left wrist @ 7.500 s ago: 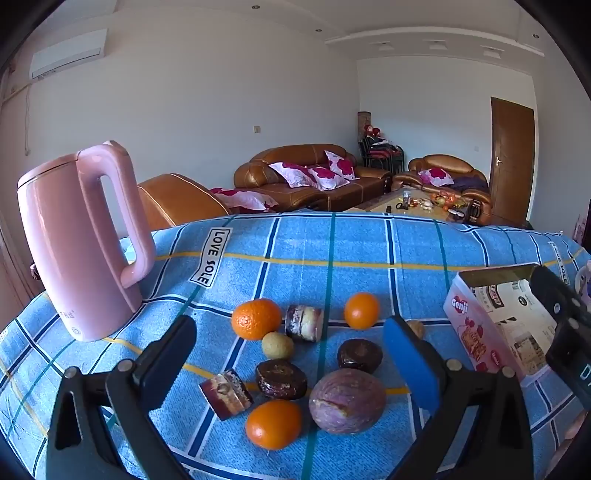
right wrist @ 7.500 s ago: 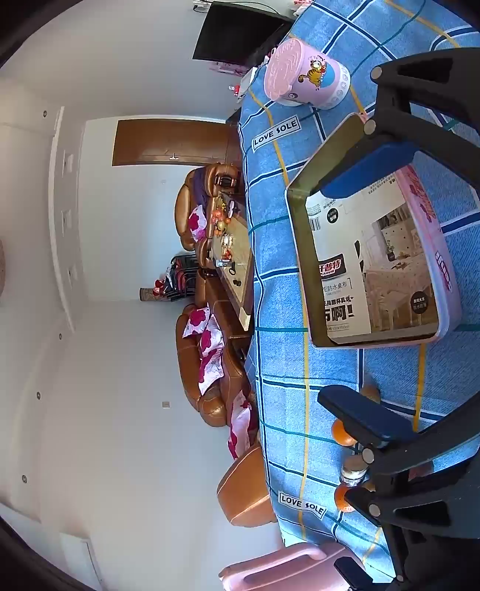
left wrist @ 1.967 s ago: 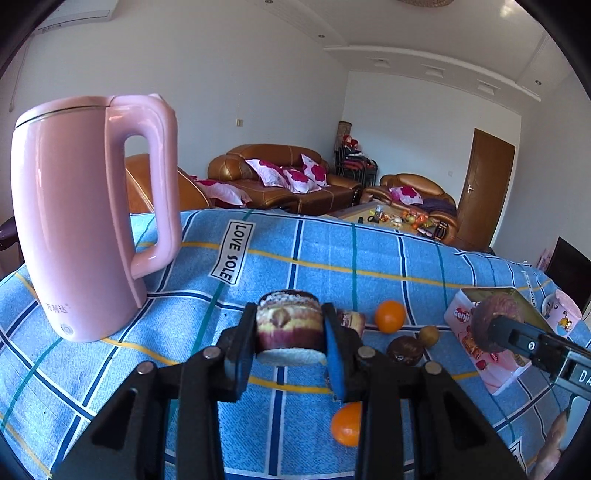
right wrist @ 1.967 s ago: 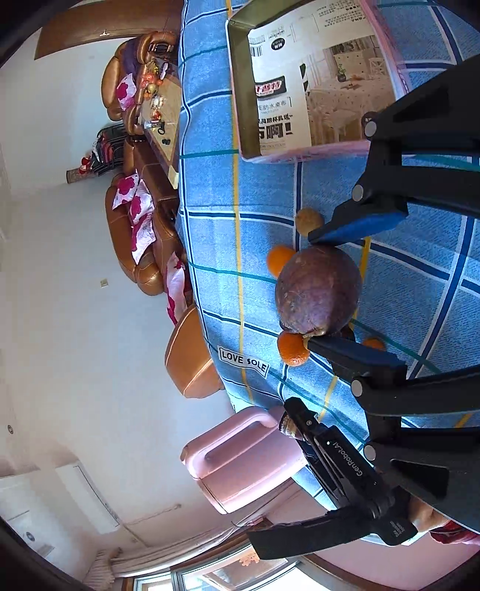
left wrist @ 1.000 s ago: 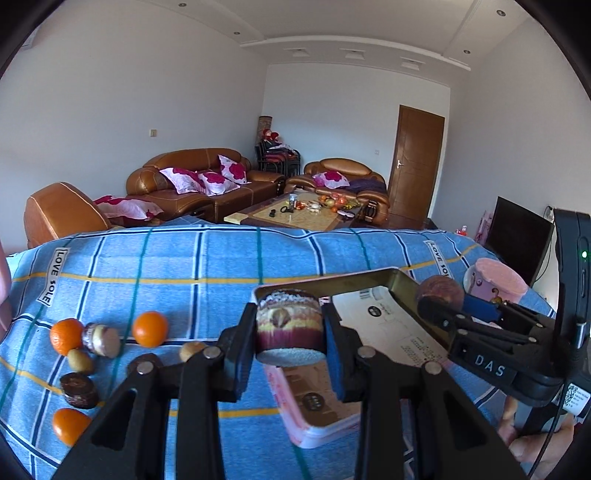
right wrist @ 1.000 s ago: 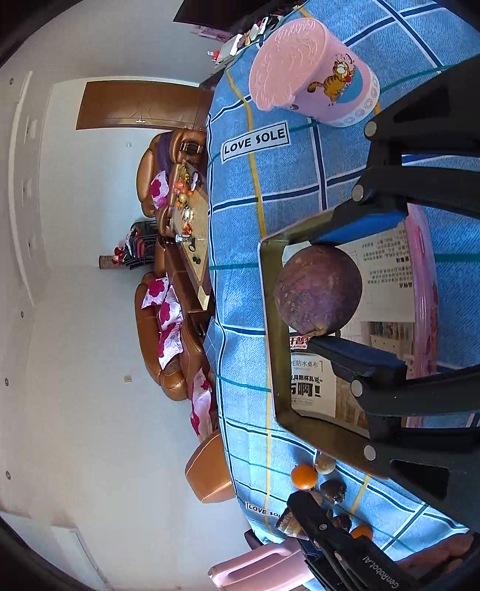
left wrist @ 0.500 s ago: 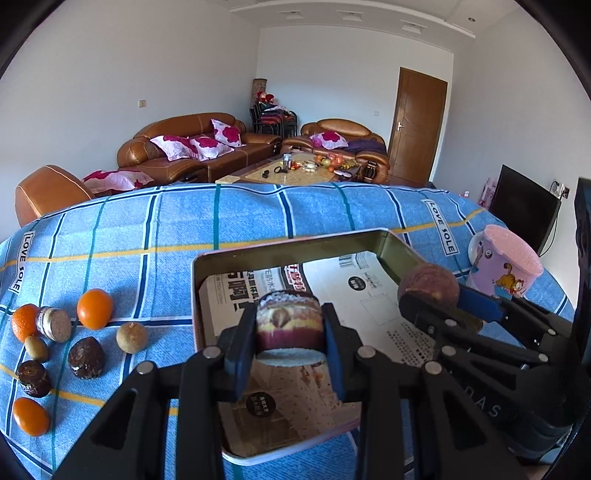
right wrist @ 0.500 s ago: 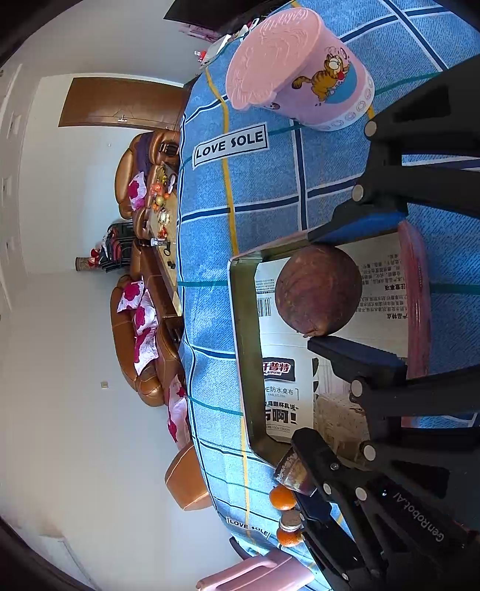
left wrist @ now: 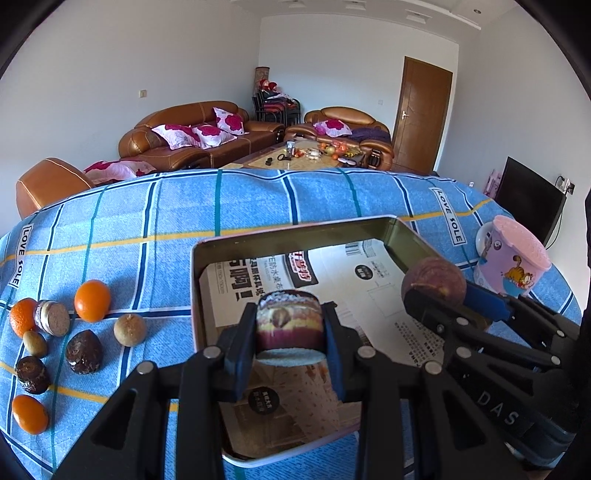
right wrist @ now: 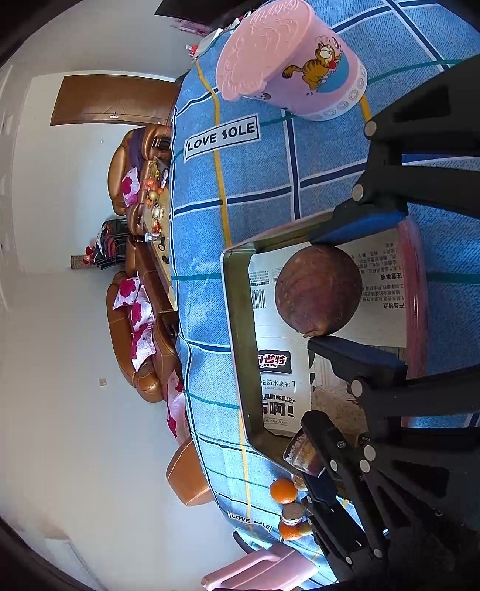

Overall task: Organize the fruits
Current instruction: 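Drop the roll into the pink tin with the left tool while the right tool drops the purple fruit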

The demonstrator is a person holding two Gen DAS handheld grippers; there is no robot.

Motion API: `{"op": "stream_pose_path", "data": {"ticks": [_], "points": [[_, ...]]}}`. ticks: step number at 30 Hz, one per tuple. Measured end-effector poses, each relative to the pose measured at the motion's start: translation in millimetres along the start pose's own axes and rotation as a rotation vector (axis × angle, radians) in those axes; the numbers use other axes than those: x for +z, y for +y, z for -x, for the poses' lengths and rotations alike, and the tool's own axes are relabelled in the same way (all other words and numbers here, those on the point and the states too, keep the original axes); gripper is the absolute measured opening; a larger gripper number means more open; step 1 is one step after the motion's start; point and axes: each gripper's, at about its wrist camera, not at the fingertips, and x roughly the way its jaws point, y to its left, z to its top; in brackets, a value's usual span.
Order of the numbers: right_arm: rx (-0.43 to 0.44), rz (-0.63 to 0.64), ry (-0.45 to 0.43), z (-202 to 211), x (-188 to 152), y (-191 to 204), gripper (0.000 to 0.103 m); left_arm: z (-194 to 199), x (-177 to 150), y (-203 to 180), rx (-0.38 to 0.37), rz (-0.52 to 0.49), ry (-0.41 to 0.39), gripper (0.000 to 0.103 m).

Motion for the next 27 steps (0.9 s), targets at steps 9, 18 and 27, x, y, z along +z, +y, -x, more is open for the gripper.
{"op": "stream_pose_path", "data": {"ticks": [9, 18, 27], "points": [[0.021, -0.017, -0.021, 5, 1, 0, 0.053, 1, 0, -4, 0.024, -0.019, -0.014, 0.037], [-0.119, -0.067, -0.273, 44, 5, -12, 0.084, 31, -4, -1, 0.106, -0.004, -0.172, 0.102], [-0.158, -0.092, -0.390, 62, 6, -18, 0.085, 47, -2, 12, 0.242, -0.010, -0.281, 0.103]]}}
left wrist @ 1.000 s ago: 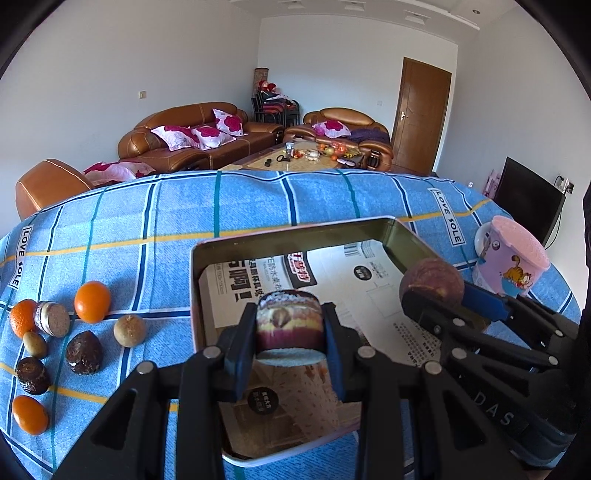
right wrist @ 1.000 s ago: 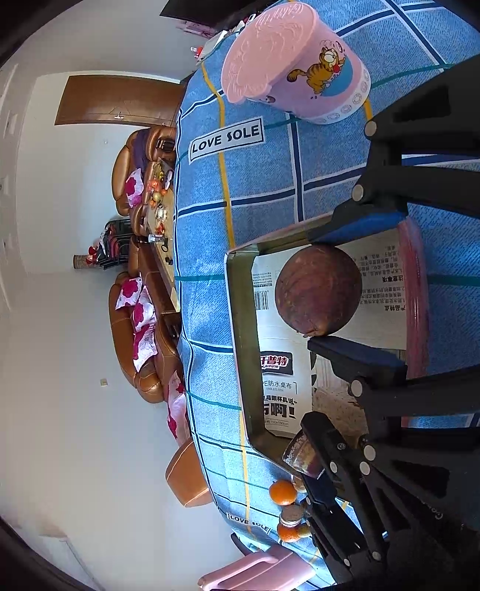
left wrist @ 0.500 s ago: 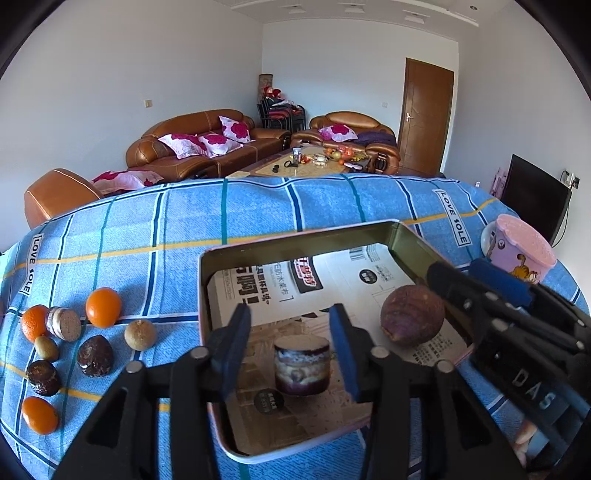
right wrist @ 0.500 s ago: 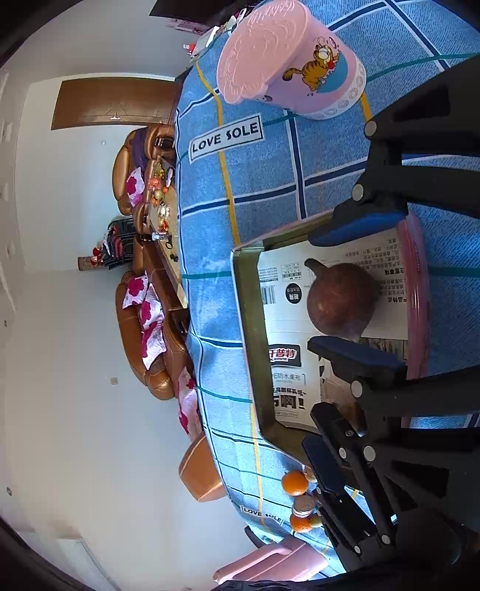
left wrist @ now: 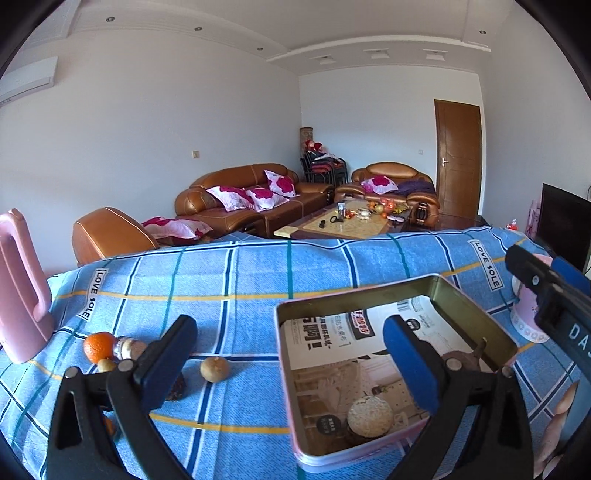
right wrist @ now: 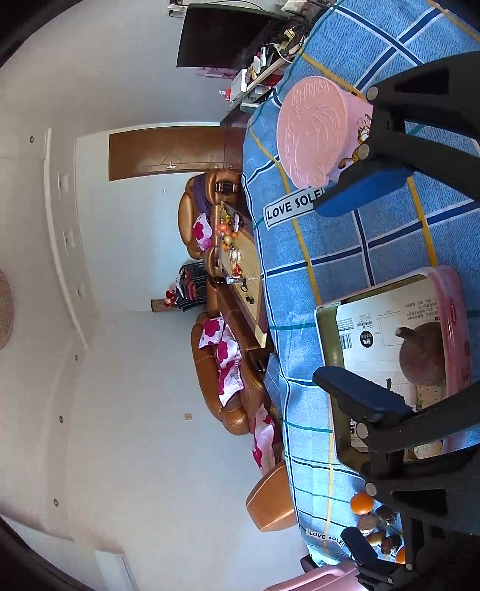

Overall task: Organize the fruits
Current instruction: 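Move both open tools from the tin back over the remaining fruits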

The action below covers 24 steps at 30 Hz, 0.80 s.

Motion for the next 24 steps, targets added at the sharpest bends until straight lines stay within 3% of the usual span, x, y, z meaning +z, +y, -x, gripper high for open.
{"op": "stream_pose_path", "data": {"ticks": [4, 9, 24], "points": [[-0.011, 0.030, -0.065, 7, -3, 5, 0.085, 0, -1, 10, 0.036, 0.007, -0.006, 0.103], [-0.032, 0.069, -0.006, 1, -5, 14, 0.085, 4, -4, 21, 0.038, 0.030, -0.012, 0.103], [-0.067, 0.038, 0.009, 20, -14, 15, 0.085, 13, -14, 45, 0.019, 0.033, 0.037, 0.103]]}}
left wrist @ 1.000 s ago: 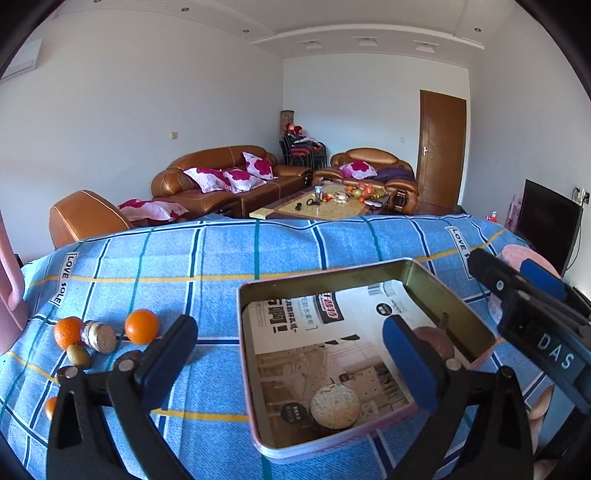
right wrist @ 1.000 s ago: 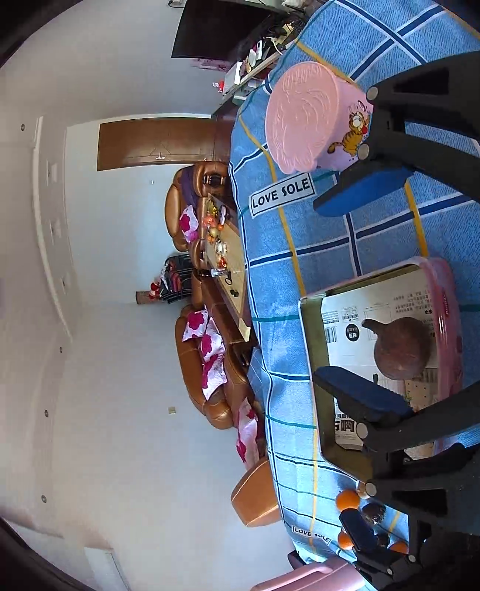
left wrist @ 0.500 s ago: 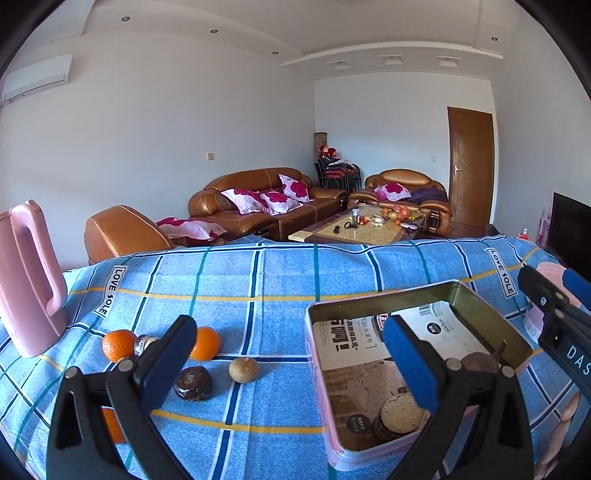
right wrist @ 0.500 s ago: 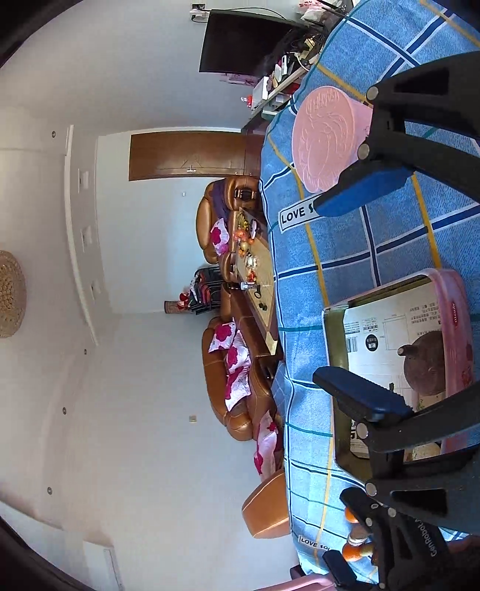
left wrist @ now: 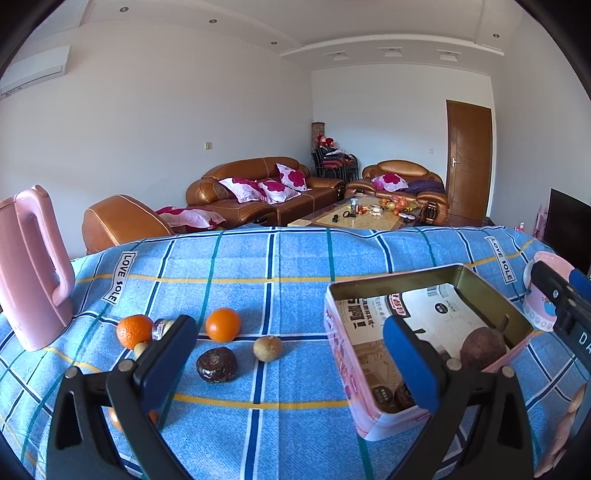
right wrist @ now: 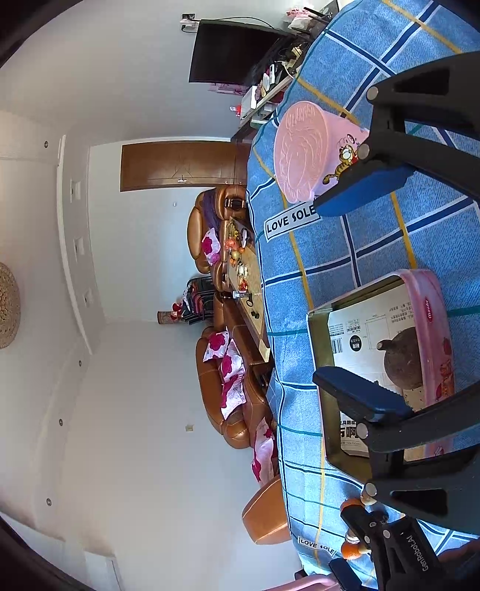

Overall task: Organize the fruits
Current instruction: 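Move both open tools from the tin back over the remaining fruits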

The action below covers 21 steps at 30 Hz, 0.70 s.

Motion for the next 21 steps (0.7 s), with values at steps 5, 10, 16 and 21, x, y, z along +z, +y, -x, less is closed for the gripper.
{"op": "stream_pose_path", "data": {"ticks": [5, 10, 16, 21], "points": [[0.000, -0.007, 0.031, 2, -3, 7, 0.085, 0, -2, 13, 0.003, 0.012, 0.021, 0.103], [0.025, -0.036, 0.071, 3, -7, 16, 0.085, 0, -4, 28, 0.007, 0.025, 0.036, 0.103], [0.061, -0.036, 0.094, 7, -12, 38, 0.085, 1, -7, 46, 0.015, 0.028, 0.047, 0.103], [0.104, -0.018, 0.118, 9, -16, 65, 0.085, 1, -9, 63, 0.026, 0.031, 0.062, 0.103]]}}
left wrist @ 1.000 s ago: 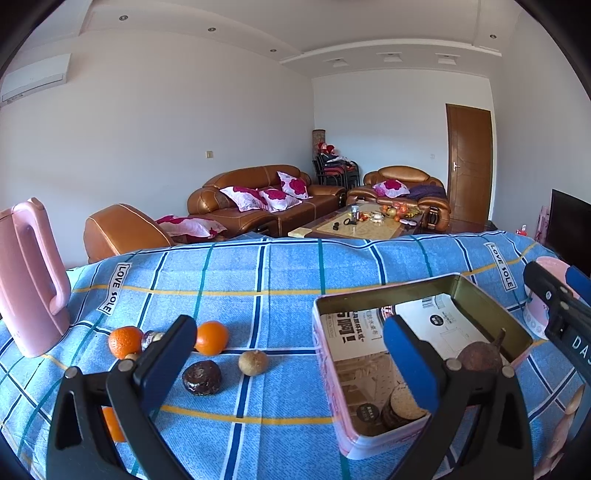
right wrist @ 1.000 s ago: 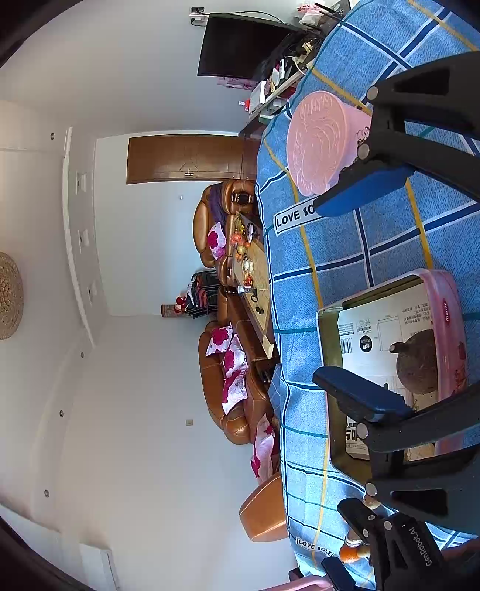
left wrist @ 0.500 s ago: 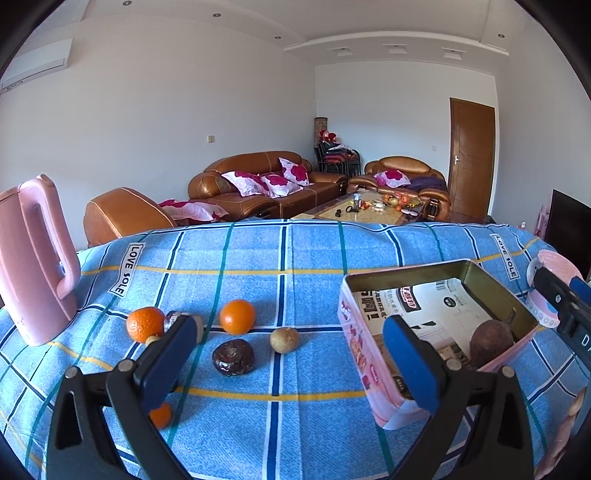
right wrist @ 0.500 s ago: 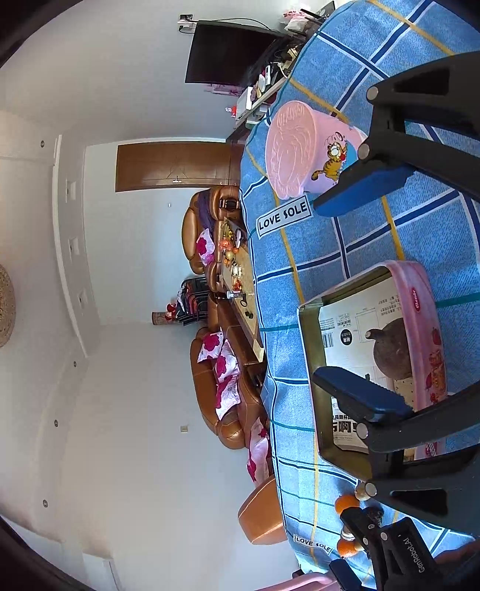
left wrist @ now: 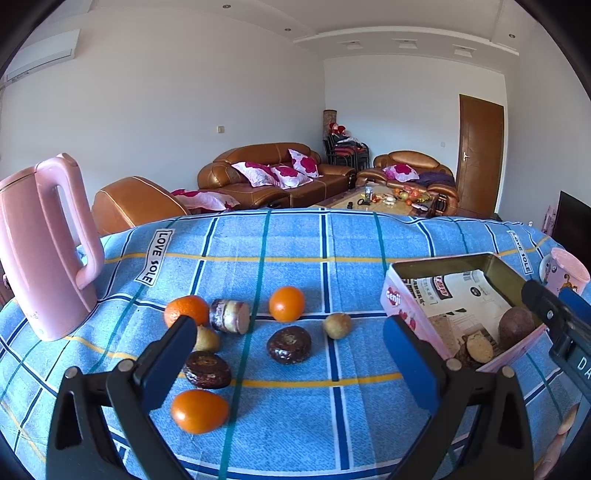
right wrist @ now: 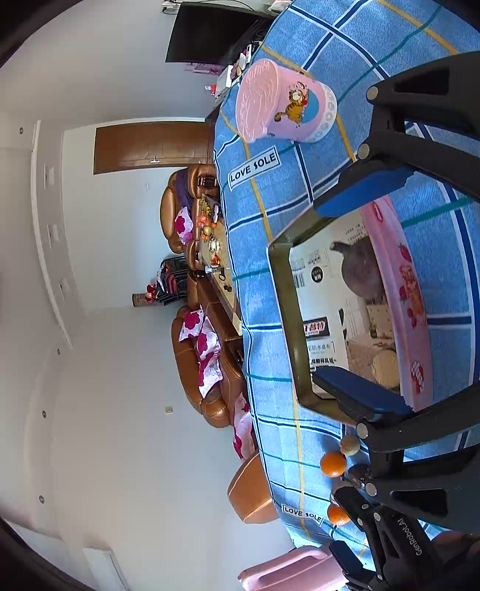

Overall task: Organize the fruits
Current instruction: 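Move both open tools from the tin back over the remaining fruits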

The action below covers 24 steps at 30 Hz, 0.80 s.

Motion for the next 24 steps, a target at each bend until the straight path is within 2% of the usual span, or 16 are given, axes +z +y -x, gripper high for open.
{"op": "stream_pose_path", "data": {"ticks": [11, 20, 24], "points": [[0.086, 0.037, 0.038, -1, -9, 57, 0.085, -10, -7, 43, -0.002, 0.021, 0.098, 0.103], [0.133, 0.073, 0.068, -3, -14, 94, 0.085, -35, -25, 83, -0.133, 0.067, 0.318, 0.103], [0.157, 0.075, 0.095, -7, -15, 101, 0.085, -42, -30, 94, -0.162, 0.118, 0.370, 0.103]]}}
